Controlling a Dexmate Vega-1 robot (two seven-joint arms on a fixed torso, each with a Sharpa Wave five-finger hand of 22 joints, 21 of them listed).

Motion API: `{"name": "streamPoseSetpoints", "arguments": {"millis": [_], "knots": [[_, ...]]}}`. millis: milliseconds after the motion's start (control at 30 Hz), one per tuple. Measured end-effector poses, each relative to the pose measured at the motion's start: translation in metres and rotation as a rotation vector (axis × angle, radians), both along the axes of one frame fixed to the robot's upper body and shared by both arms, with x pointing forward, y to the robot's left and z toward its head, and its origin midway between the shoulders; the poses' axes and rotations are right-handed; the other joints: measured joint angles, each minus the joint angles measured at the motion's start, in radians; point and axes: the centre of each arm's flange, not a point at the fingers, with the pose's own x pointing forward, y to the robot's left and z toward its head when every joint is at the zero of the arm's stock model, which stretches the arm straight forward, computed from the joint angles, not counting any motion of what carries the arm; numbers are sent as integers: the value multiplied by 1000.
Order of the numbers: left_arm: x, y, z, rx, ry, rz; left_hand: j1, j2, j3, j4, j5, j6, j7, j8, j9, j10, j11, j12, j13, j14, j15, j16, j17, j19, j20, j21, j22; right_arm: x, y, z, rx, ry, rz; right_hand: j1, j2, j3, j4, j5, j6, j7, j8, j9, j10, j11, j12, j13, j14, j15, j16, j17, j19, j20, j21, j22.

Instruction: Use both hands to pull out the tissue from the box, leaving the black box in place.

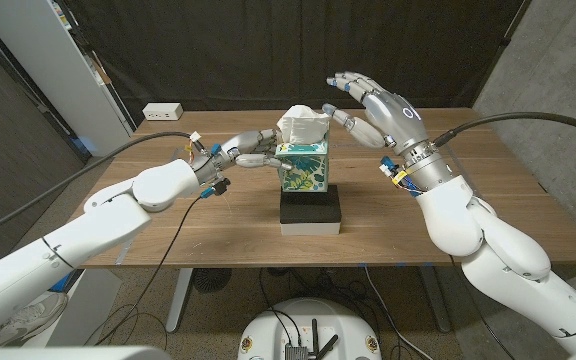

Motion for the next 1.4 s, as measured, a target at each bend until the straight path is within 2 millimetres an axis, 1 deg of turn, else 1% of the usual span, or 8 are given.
{"name": "streamPoseSetpoints", "arguments": {"millis": [67,433,533,767,867,1167,1300,1400], "knots": [[0,1,0,0,0,0,0,0,0,0,0,-2,-2,0,0,0,0,0,0,0,0,0,0,0,0,0,0,1,2,-1,-10,7,3,13,-13,3,-3,0,4,-4,0,0,0,0,0,0,0,0,0,0,0,0,0,0],[-1,2,-1,-2,1,1,0,0,0,0,4,-2,-1,-1,-1,0,0,0,0,0,0,0,0,0,0,0,0,3,11,-2,-45,30,12,25,-1,7,-7,0,4,-4,0,0,0,0,0,0,0,0,0,0,4,4,0,0],[-1,2,-1,-2,2,1,0,0,0,0,4,-2,-1,-1,-1,0,0,1,0,0,0,0,1,0,0,0,0,4,13,-3,-54,37,14,25,-1,12,-18,8,12,-12,0,0,0,-8,0,0,0,0,0,-2,4,4,0,0],[-1,2,-1,-2,5,-1,-5,4,3,3,4,-2,-2,-3,-2,0,0,1,0,0,0,0,1,0,0,0,0,7,17,-3,-72,62,19,36,9,16,-22,8,33,-3,8,0,0,-8,0,0,0,0,0,-3,4,3,0,0],[0,3,-1,-1,5,-1,-6,5,3,3,4,-2,-2,0,-2,0,0,1,2,0,0,0,1,0,0,0,0,9,18,-4,-78,73,19,53,-8,19,-25,8,46,0,8,0,0,-8,0,0,0,0,0,-3,4,3,0,0],[1,3,-1,-3,7,-2,-10,9,3,3,4,-2,-2,0,-4,0,0,1,5,0,0,0,0,0,0,0,0,13,21,-4,-94,98,19,53,-8,27,-39,8,52,5,14,0,-4,-11,0,0,0,0,0,-7,4,4,0,0],[1,3,-1,-4,8,-3,-10,9,3,3,4,-2,-2,0,-5,0,0,0,5,0,0,0,0,0,0,0,0,15,23,-5,-101,107,13,88,-14,34,-54,14,56,2,14,2,-11,-18,-2,0,0,0,0,-12,10,9,0,0],[2,3,-1,-4,10,-4,-10,9,6,6,4,-2,-2,0,-6,0,0,-4,5,0,0,0,0,0,0,0,0,16,24,-6,-105,106,5,120,-18,44,-64,19,70,-13,14,5,-18,-26,-4,0,0,0,-7,-16,14,4,0,0]]}}
